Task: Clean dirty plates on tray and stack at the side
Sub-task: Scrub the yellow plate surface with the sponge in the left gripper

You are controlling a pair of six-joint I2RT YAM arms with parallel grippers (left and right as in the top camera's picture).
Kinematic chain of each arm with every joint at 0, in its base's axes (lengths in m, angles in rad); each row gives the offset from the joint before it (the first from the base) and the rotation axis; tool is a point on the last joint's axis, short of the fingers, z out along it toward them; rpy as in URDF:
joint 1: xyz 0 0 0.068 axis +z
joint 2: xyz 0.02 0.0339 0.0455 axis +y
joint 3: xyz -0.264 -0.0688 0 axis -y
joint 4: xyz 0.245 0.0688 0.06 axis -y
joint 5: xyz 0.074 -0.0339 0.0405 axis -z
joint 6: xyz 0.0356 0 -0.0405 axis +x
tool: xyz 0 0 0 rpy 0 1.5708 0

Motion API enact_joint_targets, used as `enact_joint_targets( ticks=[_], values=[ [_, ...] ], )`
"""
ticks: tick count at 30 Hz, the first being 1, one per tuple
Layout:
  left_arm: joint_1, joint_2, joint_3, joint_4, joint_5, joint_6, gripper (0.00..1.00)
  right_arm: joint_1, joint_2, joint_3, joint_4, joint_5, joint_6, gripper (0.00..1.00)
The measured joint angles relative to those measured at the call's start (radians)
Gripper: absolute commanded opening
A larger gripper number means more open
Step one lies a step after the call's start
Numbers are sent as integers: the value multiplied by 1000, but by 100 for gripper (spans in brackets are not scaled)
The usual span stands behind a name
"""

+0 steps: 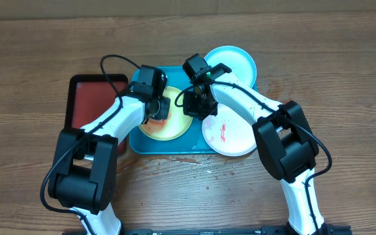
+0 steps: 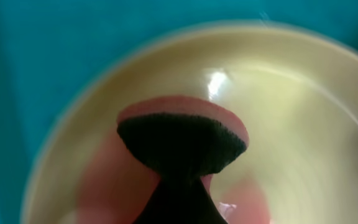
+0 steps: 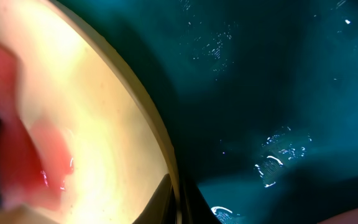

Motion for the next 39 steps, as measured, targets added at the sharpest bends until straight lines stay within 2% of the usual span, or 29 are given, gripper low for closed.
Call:
enact_joint_targets(
  ticks=[5,8,11,15,18,21,25,29,34,39],
  values=[
    [-2,6,0,48,-172,-127,4,0,0,0,3,0,0,4],
    [-2,6,2,-34,-175,-134,4,0,0,-1,5,0,0,5],
    [0,3,15,-135,-95,-68,4,0,0,-1,6,0,0,5],
    [13,-8,22,-225,117,88,4,0,0,-1,6,0,0,4],
    [12,-8,16,-208,241,165,4,0,0,-1,6,0,0,4],
    [11,-6,2,-116,267,175,4,0,0,-1,5,0,0,4],
    [3,2,-2,21,175,89,4,0,0,-1,5,0,0,4],
    [-2,4,-2,48,-36,-55,4,0,0,-1,6,-1,0,5],
    [-2,4,2,-62,-161,-134,4,0,0,-1,7,-2,0,5],
    [0,-3,21,-213,-103,-86,4,1,0,-1,13,-8,-5,5]
  ],
)
